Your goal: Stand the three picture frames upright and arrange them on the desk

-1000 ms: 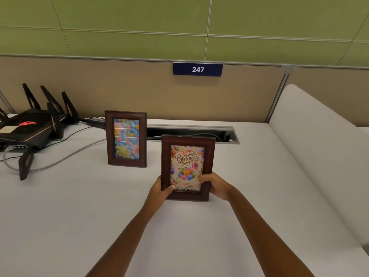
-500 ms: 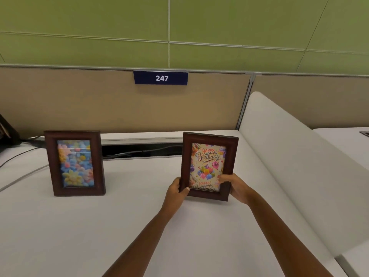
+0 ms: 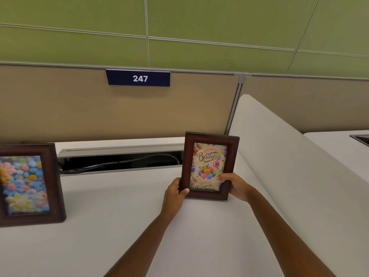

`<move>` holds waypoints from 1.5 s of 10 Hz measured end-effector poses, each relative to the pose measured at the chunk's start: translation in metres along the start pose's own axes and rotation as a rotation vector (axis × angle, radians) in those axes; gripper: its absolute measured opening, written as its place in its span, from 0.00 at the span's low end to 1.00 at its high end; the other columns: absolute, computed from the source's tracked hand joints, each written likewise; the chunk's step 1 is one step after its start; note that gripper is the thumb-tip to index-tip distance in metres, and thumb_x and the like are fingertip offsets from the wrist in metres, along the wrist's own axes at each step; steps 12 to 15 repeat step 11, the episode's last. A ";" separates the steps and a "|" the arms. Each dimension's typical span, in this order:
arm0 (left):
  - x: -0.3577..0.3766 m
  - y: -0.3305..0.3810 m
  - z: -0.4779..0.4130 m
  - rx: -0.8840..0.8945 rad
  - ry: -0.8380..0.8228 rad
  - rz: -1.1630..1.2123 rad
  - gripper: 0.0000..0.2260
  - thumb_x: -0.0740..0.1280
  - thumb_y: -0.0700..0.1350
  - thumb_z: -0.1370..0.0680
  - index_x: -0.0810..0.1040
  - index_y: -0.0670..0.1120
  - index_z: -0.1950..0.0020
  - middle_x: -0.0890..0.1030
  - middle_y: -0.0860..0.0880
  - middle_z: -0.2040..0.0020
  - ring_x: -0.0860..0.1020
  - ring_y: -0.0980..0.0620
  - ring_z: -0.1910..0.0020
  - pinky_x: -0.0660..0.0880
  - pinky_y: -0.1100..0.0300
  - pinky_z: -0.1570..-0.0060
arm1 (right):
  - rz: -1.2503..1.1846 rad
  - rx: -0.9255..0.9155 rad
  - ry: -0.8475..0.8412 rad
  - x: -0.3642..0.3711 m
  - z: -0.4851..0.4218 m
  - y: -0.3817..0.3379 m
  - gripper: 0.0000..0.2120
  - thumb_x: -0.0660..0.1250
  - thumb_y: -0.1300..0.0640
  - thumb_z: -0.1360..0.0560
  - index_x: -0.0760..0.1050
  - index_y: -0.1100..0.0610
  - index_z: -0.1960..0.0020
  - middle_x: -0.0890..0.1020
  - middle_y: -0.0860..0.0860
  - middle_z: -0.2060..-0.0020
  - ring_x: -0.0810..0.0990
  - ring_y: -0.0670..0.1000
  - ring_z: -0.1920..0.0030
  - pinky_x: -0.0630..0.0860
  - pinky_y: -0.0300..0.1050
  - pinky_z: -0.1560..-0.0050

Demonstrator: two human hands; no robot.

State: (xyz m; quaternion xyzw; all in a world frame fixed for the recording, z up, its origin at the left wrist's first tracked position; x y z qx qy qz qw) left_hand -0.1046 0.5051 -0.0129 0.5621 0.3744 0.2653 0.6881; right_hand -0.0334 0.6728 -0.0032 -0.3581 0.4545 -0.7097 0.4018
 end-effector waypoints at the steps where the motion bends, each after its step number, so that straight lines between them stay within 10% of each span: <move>1: 0.001 -0.002 -0.002 0.010 0.009 -0.023 0.16 0.62 0.38 0.23 0.68 0.38 0.36 0.75 0.39 0.37 0.74 0.43 0.39 0.73 0.46 0.38 | 0.002 0.010 -0.007 -0.001 -0.005 0.001 0.16 0.58 0.71 0.30 0.73 0.53 0.50 0.80 0.52 0.52 0.79 0.52 0.50 0.79 0.45 0.55; 6: 0.001 -0.003 0.009 0.098 0.082 -0.184 0.19 0.62 0.43 0.23 0.64 0.41 0.33 0.74 0.42 0.35 0.74 0.44 0.38 0.74 0.49 0.40 | 0.063 -0.041 0.051 -0.002 -0.003 0.009 0.13 0.60 0.68 0.28 0.74 0.51 0.52 0.80 0.52 0.50 0.79 0.52 0.50 0.76 0.50 0.46; 10: -0.016 -0.009 0.030 0.148 0.169 -0.209 0.22 0.63 0.41 0.24 0.62 0.43 0.30 0.70 0.44 0.31 0.70 0.45 0.34 0.69 0.53 0.36 | 0.137 -0.361 0.361 -0.014 0.034 0.019 0.17 0.65 0.56 0.26 0.67 0.51 0.39 0.76 0.51 0.44 0.79 0.47 0.49 0.79 0.30 0.60; 11: -0.022 -0.014 0.038 0.134 0.200 -0.212 0.22 0.62 0.40 0.24 0.62 0.43 0.30 0.69 0.44 0.30 0.68 0.46 0.32 0.66 0.54 0.34 | 0.184 -0.364 0.511 -0.019 0.050 0.026 0.21 0.64 0.55 0.26 0.65 0.55 0.35 0.75 0.56 0.39 0.76 0.54 0.41 0.77 0.43 0.46; 15: -0.022 -0.014 0.038 0.134 0.200 -0.212 0.22 0.62 0.40 0.24 0.62 0.43 0.30 0.69 0.44 0.30 0.68 0.46 0.32 0.66 0.54 0.34 | 0.184 -0.364 0.511 -0.019 0.050 0.026 0.21 0.64 0.55 0.26 0.65 0.55 0.35 0.75 0.56 0.39 0.76 0.54 0.41 0.77 0.43 0.46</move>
Point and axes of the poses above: each hand's wrist, its own z-axis away from the middle knuckle, its own x-axis out of the palm, y = z × x, the point moved 7 cm from there along -z, towards the middle knuckle
